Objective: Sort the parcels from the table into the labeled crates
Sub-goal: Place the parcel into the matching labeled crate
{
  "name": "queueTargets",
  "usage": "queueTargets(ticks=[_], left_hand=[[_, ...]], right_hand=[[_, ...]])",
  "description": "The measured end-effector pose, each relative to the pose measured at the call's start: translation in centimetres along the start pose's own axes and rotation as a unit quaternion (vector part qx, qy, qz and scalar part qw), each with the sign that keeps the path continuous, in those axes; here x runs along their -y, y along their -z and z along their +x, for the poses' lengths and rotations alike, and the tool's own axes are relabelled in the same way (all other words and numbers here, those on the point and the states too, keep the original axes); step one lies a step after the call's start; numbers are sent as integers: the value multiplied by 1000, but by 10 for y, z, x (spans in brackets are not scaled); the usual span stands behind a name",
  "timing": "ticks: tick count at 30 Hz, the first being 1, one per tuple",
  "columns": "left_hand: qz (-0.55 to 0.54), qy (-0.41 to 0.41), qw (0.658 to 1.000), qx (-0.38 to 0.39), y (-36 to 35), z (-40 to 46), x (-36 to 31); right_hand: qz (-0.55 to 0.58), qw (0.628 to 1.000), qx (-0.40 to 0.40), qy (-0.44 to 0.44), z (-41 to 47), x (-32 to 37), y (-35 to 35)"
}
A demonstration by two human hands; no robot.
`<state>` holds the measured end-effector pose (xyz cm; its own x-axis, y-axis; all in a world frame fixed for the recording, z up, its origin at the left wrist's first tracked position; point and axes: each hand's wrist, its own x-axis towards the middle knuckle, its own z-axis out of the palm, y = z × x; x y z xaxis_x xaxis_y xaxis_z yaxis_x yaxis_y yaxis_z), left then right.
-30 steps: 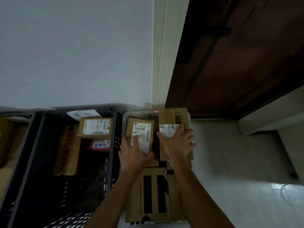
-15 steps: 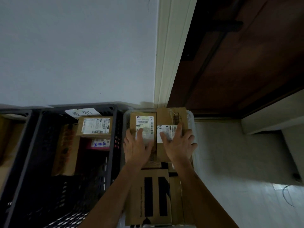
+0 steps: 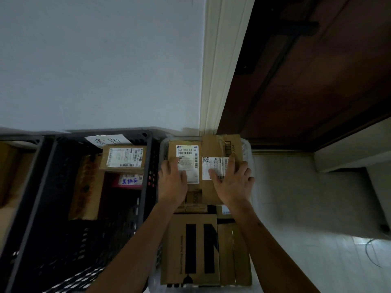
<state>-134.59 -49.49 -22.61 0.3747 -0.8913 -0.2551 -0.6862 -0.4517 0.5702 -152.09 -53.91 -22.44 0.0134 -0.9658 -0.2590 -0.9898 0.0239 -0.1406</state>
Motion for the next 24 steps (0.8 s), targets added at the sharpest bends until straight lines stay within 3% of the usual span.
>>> queueTargets(ticks=[4,8,11,24], left_hand=[[144,-7,989,30,0,-11,-3],[215,-131,966,57,0,-23,-9],[252,-174,948,85,-11,-30,-6],[283,-152,940,114,-9,-21,-9]], right_hand=[[11,999,22,30,-3,-1,7],[2,994,14,113,-16,-8,8],[-20,990,7,136,-30,-15,-6],[-26,985,41,165,-21,-15,1]])
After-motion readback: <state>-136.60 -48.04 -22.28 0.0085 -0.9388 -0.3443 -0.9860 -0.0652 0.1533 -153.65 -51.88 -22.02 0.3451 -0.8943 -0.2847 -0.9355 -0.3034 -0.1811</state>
